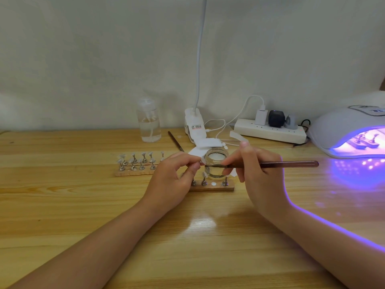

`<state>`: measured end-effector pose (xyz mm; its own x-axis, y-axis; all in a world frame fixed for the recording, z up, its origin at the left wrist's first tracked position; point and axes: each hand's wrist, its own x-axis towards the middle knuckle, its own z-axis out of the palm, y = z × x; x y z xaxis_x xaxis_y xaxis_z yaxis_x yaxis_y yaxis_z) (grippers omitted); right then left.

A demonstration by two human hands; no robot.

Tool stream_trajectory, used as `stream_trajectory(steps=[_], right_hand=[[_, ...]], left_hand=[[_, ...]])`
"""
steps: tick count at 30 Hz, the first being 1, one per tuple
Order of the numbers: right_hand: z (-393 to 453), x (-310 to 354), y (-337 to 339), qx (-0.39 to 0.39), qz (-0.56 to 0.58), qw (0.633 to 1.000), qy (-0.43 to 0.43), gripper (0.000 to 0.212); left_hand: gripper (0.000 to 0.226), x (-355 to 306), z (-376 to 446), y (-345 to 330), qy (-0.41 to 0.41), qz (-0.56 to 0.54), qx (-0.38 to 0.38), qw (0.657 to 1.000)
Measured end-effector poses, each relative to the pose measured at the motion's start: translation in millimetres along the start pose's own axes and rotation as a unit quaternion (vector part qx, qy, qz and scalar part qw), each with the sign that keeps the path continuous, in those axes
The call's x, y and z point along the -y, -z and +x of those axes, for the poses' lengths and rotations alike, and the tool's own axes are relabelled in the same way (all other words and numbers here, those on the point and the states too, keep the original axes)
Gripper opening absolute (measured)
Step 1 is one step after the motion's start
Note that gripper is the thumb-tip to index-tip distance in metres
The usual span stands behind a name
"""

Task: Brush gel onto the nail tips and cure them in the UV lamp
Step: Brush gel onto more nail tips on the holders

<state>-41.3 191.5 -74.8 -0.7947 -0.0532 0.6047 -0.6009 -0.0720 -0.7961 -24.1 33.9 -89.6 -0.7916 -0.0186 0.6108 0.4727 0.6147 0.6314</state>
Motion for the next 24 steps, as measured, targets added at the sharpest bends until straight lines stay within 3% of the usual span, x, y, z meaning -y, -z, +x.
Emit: stream_trajectory(steps=[13, 24], right_hand=[[-3.3, -2.8, 0.8, 0.004, 0.006, 1.000, -0.031, 0.045], [-4.5, -1.0, -0.7, -0.031, 0.018, 0.999, -0.007, 0.039]], left_hand=[[0.014, 1.5, -0.1, -0.2, -0.003, -0.003, -0.006, 1.000], [0.017, -4.1, -2.7, 1.6, 0.004, -0.084, -0.049, 0.995]])
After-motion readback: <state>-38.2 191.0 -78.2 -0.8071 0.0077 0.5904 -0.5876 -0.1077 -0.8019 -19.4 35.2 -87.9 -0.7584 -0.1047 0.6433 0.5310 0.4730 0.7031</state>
